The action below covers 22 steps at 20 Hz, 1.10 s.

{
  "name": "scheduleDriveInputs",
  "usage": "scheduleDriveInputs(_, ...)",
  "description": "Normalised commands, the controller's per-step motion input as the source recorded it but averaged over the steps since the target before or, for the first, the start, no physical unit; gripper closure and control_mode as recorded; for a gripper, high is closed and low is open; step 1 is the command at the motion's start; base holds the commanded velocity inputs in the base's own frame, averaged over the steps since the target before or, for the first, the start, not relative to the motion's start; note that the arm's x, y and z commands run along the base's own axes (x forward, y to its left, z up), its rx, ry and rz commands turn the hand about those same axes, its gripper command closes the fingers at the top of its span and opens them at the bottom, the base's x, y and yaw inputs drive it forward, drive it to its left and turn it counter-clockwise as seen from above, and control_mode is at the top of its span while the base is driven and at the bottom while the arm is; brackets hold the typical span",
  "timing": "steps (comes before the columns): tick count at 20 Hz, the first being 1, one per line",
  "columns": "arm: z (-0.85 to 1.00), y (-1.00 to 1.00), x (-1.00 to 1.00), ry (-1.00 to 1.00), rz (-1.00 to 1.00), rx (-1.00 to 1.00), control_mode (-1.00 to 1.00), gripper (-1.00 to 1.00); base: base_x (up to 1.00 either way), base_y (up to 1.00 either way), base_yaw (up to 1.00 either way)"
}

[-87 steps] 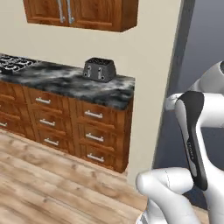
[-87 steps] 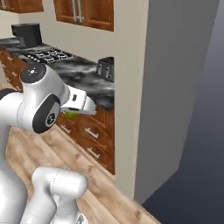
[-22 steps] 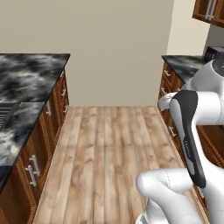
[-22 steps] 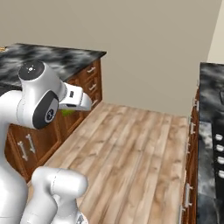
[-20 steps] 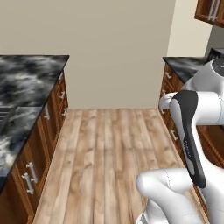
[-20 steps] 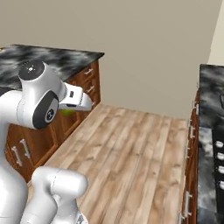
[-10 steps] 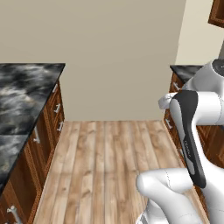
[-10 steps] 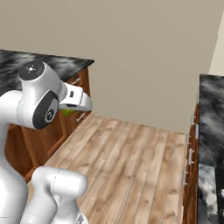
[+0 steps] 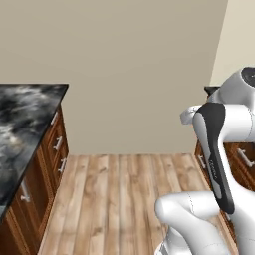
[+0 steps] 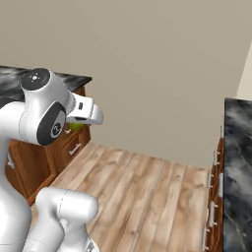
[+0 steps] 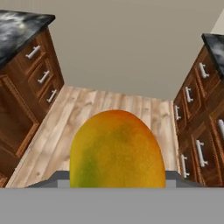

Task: Pick up the orange and mango from the fridge and place one fruit on each plate on the dining counter.

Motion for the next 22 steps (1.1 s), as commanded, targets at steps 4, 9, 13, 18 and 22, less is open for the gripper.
scheduleDriveInputs(4,0.0,0.0,0.0,0.0,0.0,0.0,1.0,1.0,1.0,0.0,0.0)
scheduleDriveInputs(9,0.0,0.0,0.0,0.0,0.0,0.0,1.0,1.0,1.0,0.01,0.04)
scheduleDriveInputs(13,0.0,0.0,0.0,0.0,0.0,0.0,1.0,1.0,1.0,-0.1,0.29)
scheduleDriveInputs(18,0.0,0.0,0.0,0.0,0.0,0.0,1.0,1.0,1.0,-0.25,0.47)
scheduleDriveInputs(22,0.0,0.0,0.0,0.0,0.0,0.0,1.0,1.0,1.0,-0.48,0.52)
